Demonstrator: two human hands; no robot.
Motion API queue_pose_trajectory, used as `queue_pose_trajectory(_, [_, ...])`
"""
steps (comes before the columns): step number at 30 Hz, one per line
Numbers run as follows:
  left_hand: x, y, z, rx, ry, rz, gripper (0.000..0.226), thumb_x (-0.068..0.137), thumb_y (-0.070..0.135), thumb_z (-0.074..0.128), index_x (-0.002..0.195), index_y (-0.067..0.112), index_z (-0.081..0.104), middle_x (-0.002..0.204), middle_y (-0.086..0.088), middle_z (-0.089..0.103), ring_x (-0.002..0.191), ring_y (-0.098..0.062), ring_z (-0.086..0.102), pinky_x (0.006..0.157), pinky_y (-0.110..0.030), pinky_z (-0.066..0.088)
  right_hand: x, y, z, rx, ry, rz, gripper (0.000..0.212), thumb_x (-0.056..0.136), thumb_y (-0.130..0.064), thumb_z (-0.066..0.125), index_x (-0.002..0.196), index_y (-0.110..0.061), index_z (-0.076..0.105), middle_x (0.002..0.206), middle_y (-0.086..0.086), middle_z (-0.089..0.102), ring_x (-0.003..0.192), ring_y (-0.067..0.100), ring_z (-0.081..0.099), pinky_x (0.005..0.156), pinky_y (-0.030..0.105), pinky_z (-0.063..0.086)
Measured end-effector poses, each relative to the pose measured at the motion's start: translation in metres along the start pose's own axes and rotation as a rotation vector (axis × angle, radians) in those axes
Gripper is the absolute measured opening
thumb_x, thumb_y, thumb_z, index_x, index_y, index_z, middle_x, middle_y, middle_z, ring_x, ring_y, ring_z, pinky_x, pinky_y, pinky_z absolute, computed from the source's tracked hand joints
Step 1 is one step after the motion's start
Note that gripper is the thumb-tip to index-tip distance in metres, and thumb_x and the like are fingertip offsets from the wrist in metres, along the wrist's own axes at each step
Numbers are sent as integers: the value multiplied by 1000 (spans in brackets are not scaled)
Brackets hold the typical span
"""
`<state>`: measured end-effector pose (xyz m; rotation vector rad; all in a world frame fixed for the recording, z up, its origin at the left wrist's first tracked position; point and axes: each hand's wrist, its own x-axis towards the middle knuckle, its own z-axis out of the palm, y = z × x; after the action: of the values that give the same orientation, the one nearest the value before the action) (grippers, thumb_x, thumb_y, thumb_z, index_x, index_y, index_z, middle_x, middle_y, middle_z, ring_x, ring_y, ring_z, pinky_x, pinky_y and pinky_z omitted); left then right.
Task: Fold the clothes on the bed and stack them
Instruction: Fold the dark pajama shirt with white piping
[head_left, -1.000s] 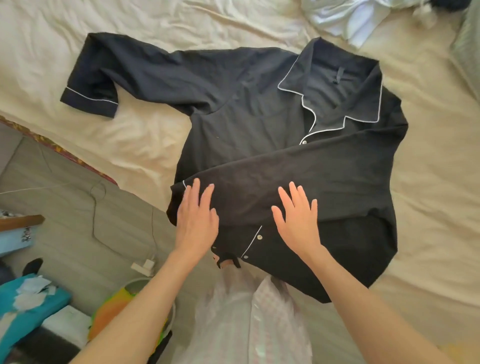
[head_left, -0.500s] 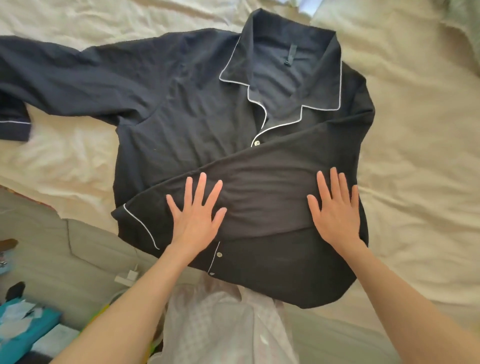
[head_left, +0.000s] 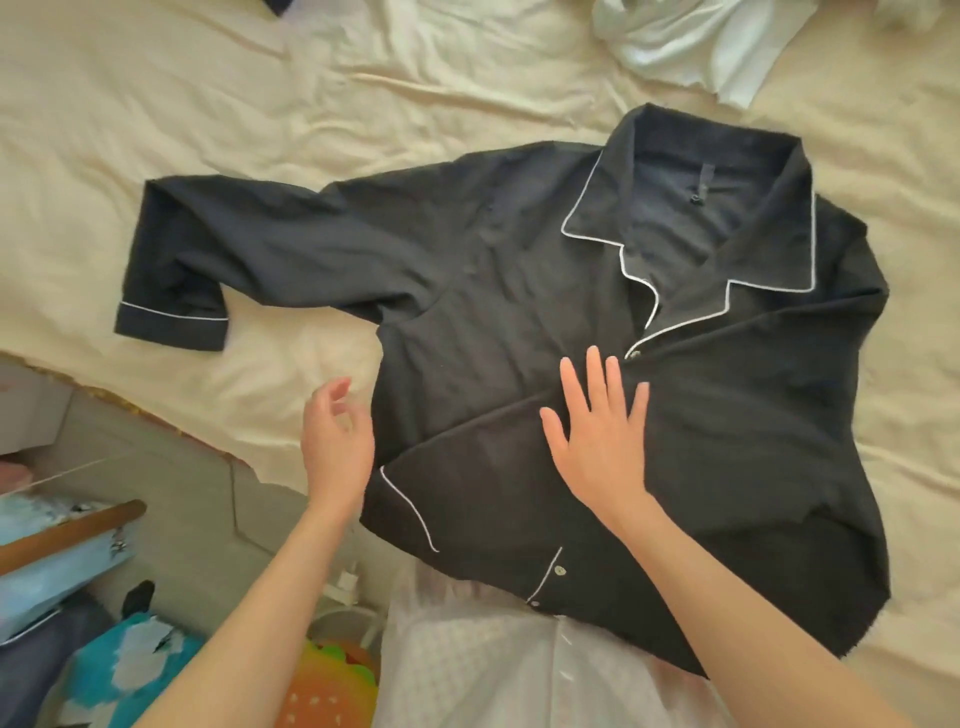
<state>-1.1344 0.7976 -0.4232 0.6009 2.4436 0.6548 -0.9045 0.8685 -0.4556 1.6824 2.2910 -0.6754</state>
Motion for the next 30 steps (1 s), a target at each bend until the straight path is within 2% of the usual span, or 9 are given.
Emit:
queue_pose_trajectory(6, [105, -42, -76, -442, 157, -558, 64, 91, 18, 60, 143, 12, 23, 139, -11, 39, 119, -27, 50, 96, -35, 46, 43, -123, 5, 53, 15, -116, 58, 98, -41, 36, 149, -18, 25, 157, 11, 16, 146, 29, 11, 115, 55, 6])
queue_pose_trajectory(10, [169, -54, -101, -643, -17, -637, 58, 90, 36, 62, 134, 5, 43, 118, -11, 59, 104, -26, 59, 80, -34, 50, 81, -196, 5, 67, 43, -230, 58, 97, -39, 39, 149, -19, 24, 157, 10, 16, 146, 29, 11, 114, 55, 5])
queue_pose_trajectory(12, [194, -55, -108, -736, -41, -696, 55, 86, 41, 64, 129, 10, 50, 118, -5, 62, 105, -22, 61, 87, -32, 51, 97, -221, 8, 34, 32, -269, 59, 96, -37, 42, 149, -20, 23, 158, 10, 16, 146, 29, 10, 114, 55, 5])
queue_pose_trajectory(16, [221, -57, -116, -880, 12, -754, 46, 89, 24, 63, 131, 14, 48, 123, -5, 60, 104, -20, 61, 87, -33, 52, 116, -249, 17, -33, -46, -309, 60, 98, -39, 35, 151, -23, 13, 159, 7, 8, 147, 26, 1, 115, 52, 0])
queue_pose_trajectory(18, [229, -53, -127, -868, 130, -731, 41, 91, 17, 59, 130, 13, 48, 121, -6, 60, 96, -21, 61, 78, -34, 54, 118, -254, 17, -50, -80, -312, 59, 98, -41, 32, 151, -24, 11, 160, 5, 6, 147, 25, -1, 115, 52, -1])
queue_pose_trajectory(21, [241, -46, -159, -744, 261, -586, 44, 96, 19, 49, 138, 11, 38, 132, -7, 52, 111, -23, 56, 94, -39, 49, 116, -260, 10, -69, -125, -289, 59, 99, -42, 30, 151, -25, 9, 160, 4, 4, 147, 24, -2, 115, 51, -3])
queue_pose_trajectory(23, [247, -39, -190, -533, 304, -390, 40, 99, 20, 42, 136, 7, 37, 135, -6, 48, 117, -19, 51, 98, -28, 43, 112, -268, 1, -80, -172, -278, 59, 100, -42, 28, 151, -26, 7, 160, 4, 2, 147, 24, -3, 115, 51, -3])
queue_pose_trajectory(26, [252, -17, -238, -325, 364, -97, 31, 100, 20, 39, 125, 3, 46, 112, 1, 52, 92, -1, 54, 72, -3, 39, 110, -287, -20, 6, -250, -244, 57, 101, -41, 28, 152, -25, 7, 160, 3, 3, 147, 22, -1, 116, 49, 2])
queue_pose_trajectory(30, [245, 14, -275, -186, 334, 183, 24, 98, 22, 43, 107, 2, 54, 91, 3, 52, 75, -5, 45, 59, -6, 36, 113, -314, -56, 535, -426, 49, 51, 101, -38, 33, 147, -14, 31, 153, 4, 31, 141, 21, 27, 115, 35, 21])
